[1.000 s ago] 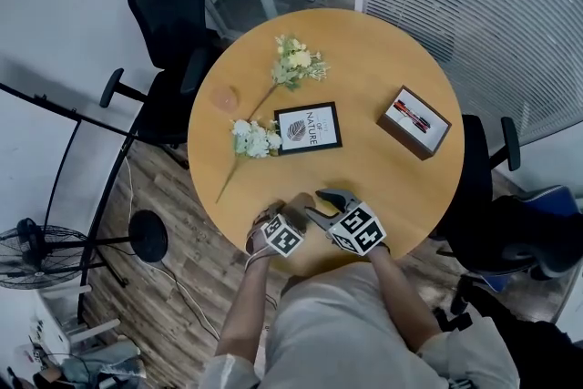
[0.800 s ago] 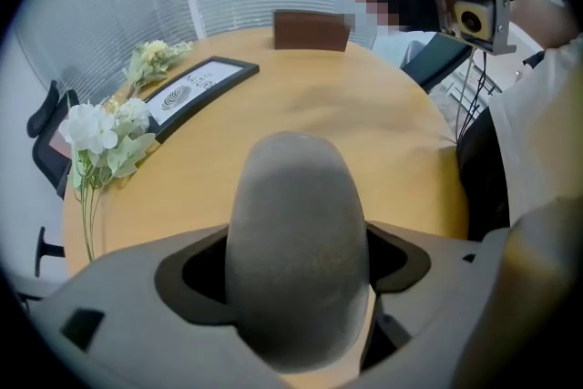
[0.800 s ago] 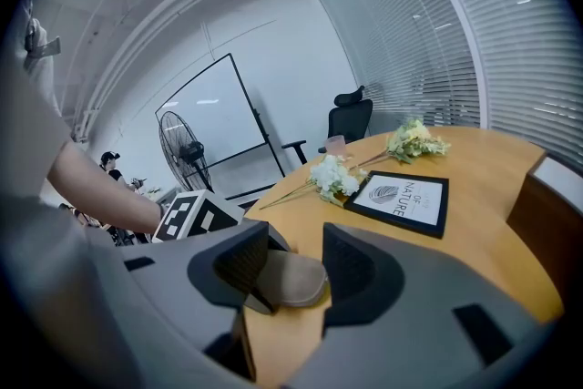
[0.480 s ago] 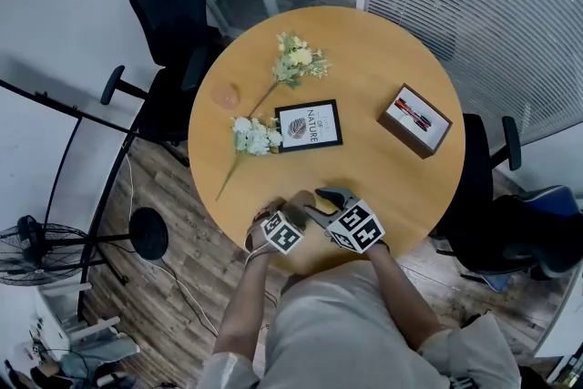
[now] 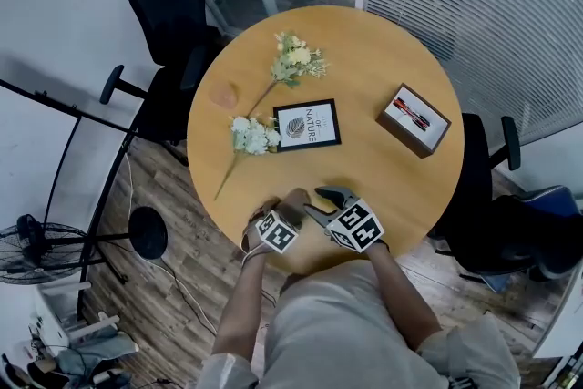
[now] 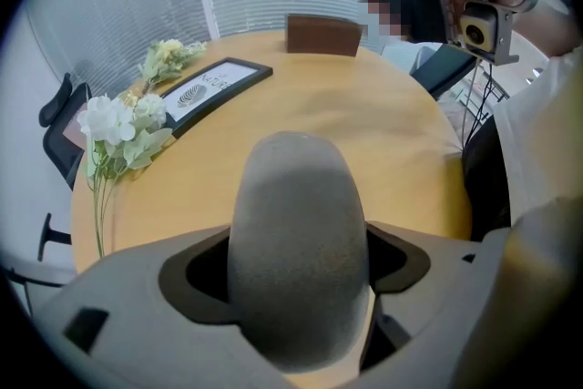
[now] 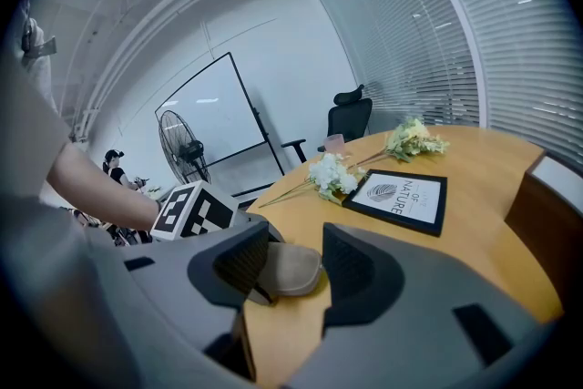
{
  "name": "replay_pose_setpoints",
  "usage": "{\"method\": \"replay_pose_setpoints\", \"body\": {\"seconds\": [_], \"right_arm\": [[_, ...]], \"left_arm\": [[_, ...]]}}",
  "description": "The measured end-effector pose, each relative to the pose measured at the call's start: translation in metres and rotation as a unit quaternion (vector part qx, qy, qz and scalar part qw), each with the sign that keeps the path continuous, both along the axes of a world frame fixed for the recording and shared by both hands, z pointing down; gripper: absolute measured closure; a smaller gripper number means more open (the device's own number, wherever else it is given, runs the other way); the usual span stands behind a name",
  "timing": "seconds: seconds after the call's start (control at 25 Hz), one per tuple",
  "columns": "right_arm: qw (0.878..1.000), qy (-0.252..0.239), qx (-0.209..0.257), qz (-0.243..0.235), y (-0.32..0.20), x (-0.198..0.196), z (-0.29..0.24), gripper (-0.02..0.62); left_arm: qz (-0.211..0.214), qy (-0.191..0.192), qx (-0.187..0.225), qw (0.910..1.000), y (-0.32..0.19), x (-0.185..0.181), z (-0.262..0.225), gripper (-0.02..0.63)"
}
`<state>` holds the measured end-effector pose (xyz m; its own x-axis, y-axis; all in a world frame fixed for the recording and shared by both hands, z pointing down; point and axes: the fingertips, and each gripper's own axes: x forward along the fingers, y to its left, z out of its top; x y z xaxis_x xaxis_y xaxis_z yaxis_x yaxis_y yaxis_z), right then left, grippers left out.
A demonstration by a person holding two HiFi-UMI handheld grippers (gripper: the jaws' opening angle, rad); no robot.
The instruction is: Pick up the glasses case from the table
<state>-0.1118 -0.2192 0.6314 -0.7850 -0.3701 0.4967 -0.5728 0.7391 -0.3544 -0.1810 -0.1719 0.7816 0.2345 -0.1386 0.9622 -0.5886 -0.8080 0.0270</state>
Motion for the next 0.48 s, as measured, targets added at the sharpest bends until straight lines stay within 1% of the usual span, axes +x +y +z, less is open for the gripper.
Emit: {"method": "replay_pose_setpoints", "body": {"seconds": [0.2,0.48], "right_arm": [[1.000,-0.003,0.000,-0.001,0.000,0.000,-0.001,0.413],[1.000,-0.004,0.001,0.002,0.000,0.004,-0.003,0.413]], "left_arm": [[-0.013,0.007,0.014,0.9998,-0.004,-0.003,-0.005,0.228],[-0.047,0.052,0.028,0.9971,-0.010,0.005,-0.030,0.227]]}}
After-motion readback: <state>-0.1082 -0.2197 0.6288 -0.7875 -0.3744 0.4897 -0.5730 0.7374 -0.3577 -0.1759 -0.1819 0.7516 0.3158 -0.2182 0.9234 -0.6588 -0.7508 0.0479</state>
